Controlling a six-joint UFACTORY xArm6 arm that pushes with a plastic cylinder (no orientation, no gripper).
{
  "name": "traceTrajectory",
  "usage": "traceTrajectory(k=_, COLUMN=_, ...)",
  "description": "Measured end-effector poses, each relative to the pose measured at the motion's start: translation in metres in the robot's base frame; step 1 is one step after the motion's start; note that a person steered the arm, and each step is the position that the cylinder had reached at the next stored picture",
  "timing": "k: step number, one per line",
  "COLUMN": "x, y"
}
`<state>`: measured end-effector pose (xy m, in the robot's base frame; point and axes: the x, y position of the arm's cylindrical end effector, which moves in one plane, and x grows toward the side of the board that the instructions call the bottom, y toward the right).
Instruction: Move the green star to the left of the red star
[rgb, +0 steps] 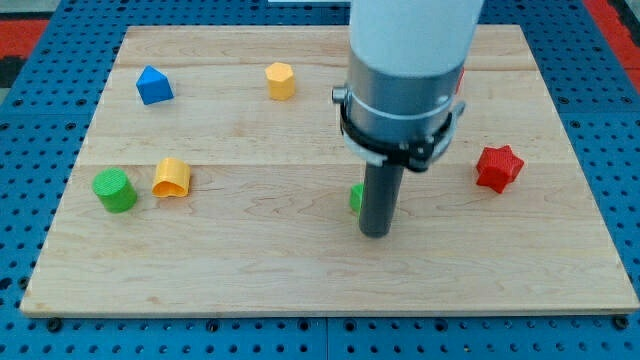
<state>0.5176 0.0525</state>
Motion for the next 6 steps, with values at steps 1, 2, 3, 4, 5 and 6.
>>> traceTrajectory(k=1, x=-0.039, y=-0.077)
traceTrajectory(k=2, x=-0.032, y=-0.041)
traceTrajectory(k=3, x=-0.048, y=-0.024)
traceTrajectory(k=4, x=-0.048, y=-0.023)
traceTrajectory(k=5, x=-0.035, y=0.013)
traceTrajectory(k=6, x=-0.056, y=-0.007)
